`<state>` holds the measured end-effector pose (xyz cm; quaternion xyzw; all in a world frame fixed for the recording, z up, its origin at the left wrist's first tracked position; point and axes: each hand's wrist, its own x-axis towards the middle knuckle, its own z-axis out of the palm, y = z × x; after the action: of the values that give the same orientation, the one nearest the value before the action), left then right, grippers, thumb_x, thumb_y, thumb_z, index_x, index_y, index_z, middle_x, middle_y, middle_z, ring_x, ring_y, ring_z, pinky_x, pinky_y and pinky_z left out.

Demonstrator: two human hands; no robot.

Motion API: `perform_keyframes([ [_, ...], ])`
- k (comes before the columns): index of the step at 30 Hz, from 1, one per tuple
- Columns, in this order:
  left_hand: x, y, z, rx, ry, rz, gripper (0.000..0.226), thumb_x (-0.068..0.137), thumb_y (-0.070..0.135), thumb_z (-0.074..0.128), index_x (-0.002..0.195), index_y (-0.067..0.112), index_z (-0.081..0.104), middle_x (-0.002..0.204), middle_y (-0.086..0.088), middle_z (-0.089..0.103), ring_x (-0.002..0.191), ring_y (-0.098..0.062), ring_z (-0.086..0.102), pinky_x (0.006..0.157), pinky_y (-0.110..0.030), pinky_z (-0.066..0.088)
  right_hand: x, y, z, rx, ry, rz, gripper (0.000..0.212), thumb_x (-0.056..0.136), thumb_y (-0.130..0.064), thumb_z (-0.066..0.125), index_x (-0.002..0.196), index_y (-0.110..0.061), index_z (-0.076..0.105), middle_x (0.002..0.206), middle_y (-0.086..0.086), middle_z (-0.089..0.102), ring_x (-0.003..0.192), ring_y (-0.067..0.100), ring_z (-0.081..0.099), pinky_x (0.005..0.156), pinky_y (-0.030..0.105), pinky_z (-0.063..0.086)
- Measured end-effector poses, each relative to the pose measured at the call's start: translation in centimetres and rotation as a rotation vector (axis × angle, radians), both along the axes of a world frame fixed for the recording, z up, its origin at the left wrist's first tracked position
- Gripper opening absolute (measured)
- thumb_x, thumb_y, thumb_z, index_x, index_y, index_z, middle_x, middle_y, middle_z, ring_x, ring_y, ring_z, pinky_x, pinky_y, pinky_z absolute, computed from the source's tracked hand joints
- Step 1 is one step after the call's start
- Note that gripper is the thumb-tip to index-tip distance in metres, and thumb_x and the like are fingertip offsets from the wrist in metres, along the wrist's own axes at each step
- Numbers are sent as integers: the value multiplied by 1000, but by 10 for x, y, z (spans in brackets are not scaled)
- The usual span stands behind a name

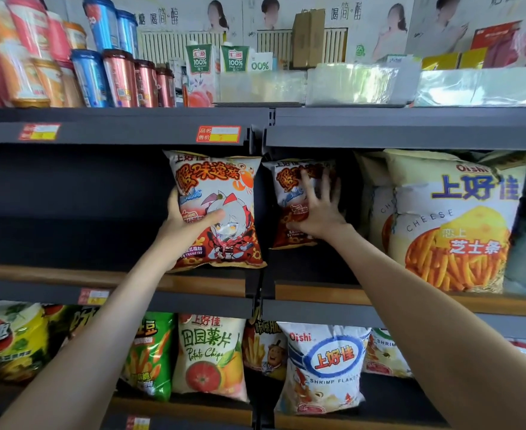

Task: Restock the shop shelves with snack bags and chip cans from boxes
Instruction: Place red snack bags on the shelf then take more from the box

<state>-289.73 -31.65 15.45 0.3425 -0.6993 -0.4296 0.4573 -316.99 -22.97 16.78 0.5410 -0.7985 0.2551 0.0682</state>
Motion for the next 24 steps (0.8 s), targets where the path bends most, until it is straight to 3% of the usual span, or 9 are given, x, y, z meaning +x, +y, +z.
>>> perform_keyframes([
  [2,1,0,-2,-5,2,-3,119,52,65,82,148,41,15,137,7,49,120,-19,55,101,-49,48,-6,-1,-2,-35,-281,54,121,77,-32,78,146,-45,-21,155,4,-34,147,39,-4,115,50,25],
  [4,2,0,-6,8,19,-1,118,55,64,84,148,41,14,137,7,50,120,-19,54,102,-49,47,-9,-2,-5,-42,-389,28,124,76,-31,79,146,-42,-23,157,10,-27,143,39,21,112,42,34],
  [8,4,-1,-13,37,47,1,120,52,67,81,148,42,13,137,7,49,121,-19,54,104,-50,46,1,-4,-5,-16,-273,-45,125,78,-38,77,138,-51,-32,159,12,-18,139,45,28,106,53,39],
  [14,-1,-1,-8,-28,18,14,106,68,54,80,149,40,13,137,7,49,119,-18,55,100,-45,49,37,5,-14,17,138,-269,114,82,-59,64,143,-40,-32,157,15,-19,131,46,32,94,53,43],
  [18,-6,1,-8,-43,3,32,105,70,53,79,149,40,11,141,4,47,121,-20,53,100,-44,48,36,12,-11,135,115,-240,125,74,-65,69,141,-42,-33,153,9,-35,139,47,15,98,56,43],
  [21,-5,2,-10,-47,2,30,105,70,53,79,149,40,11,142,5,47,123,-20,52,101,-45,47,24,17,-8,190,26,-117,133,70,-55,78,139,-44,-35,148,4,-45,142,46,-17,106,64,32],
  [24,0,3,-7,-56,-21,49,105,70,55,80,149,43,12,141,6,48,124,-21,52,101,-47,46,14,20,-2,199,72,-70,132,70,-53,79,141,-43,-32,145,-2,-49,139,41,-32,107,72,19],
])
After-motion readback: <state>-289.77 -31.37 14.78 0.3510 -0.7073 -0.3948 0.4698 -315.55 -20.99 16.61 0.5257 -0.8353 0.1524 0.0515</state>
